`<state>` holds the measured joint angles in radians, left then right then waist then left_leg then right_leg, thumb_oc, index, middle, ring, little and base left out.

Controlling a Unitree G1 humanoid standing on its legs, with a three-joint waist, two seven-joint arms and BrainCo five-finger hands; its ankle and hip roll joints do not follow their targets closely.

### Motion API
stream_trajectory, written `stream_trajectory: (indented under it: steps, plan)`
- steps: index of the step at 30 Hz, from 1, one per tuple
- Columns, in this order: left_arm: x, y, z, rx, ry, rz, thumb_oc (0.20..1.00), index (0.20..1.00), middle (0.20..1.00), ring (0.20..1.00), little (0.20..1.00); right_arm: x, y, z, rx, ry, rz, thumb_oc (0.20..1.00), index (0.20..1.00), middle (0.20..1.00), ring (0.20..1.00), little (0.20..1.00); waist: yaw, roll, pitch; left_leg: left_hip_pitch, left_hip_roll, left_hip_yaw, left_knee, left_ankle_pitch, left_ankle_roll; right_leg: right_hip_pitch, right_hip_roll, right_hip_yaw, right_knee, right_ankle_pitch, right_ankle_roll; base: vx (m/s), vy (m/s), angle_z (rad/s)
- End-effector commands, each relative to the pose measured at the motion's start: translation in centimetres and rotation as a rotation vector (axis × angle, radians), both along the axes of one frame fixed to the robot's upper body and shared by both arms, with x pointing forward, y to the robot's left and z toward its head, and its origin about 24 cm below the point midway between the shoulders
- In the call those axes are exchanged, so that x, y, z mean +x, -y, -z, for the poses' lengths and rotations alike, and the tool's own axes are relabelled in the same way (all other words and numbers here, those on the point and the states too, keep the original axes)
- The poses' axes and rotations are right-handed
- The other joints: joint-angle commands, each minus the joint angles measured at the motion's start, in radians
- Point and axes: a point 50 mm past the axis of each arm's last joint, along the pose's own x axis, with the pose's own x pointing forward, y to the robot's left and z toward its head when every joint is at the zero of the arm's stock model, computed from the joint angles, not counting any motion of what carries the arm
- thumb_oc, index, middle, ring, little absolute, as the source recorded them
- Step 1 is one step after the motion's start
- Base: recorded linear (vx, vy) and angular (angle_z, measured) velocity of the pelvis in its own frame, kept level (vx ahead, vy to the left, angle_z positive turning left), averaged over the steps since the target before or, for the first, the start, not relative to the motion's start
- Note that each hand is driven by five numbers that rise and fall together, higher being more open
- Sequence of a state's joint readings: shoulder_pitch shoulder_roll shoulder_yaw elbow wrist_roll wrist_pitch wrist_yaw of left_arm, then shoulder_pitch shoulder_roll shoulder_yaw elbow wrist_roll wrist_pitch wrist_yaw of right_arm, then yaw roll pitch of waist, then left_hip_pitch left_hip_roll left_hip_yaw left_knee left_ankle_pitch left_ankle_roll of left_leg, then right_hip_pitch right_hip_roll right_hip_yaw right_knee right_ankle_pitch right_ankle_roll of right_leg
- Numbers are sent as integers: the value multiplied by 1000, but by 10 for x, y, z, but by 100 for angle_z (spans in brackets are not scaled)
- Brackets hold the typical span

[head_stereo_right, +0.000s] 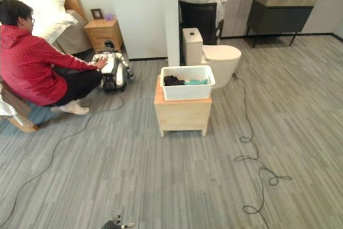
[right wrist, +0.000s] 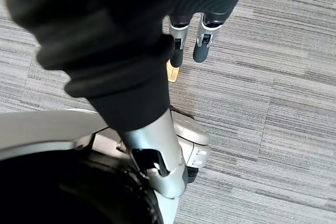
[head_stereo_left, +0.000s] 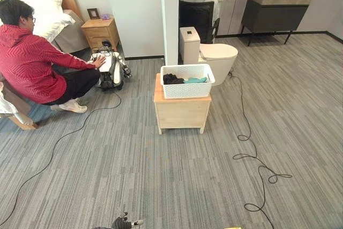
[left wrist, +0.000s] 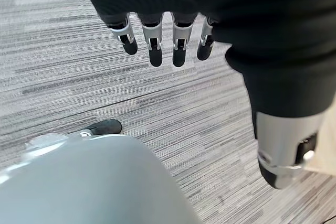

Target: Grab the laundry basket,head to the washer,open it,put in the laundry and shut it.

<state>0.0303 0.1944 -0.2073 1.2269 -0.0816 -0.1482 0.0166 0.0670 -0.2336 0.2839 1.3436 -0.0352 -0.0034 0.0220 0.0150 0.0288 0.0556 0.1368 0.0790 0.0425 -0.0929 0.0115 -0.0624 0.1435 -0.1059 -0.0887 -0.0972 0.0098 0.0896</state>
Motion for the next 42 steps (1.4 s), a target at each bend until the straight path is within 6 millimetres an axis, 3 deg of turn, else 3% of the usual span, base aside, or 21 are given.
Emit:
stream_trajectory:
  steps: [1,31,42]
  plan:
    - [32,-20,-11,50,100,-43,1000,1000,1000,1000,1000,26,-5,-2,5,80,-34,1000,1000,1000,1000,1000,30,-39,12,-37,-14,7,6,-39,-4,2,-57,-77,10,15,30,0,0,0]
    - [18,-25,-7,77,7,49,1000,1000,1000,1000,1000,37,-17,-2,58,122,-93,1000,1000,1000,1000,1000,20,-52,6,-33,2,22,6,-35,-13,-1,-41,-67,10,12,25,0,0,0]
    - [20,-28,-8,85,16,36,1000,1000,1000,1000,1000,38,-12,-3,45,121,-93,1000,1000,1000,1000,1000,7,-57,15,-33,12,31,6,-35,-17,-8,-28,-50,10,11,20,0,0,0]
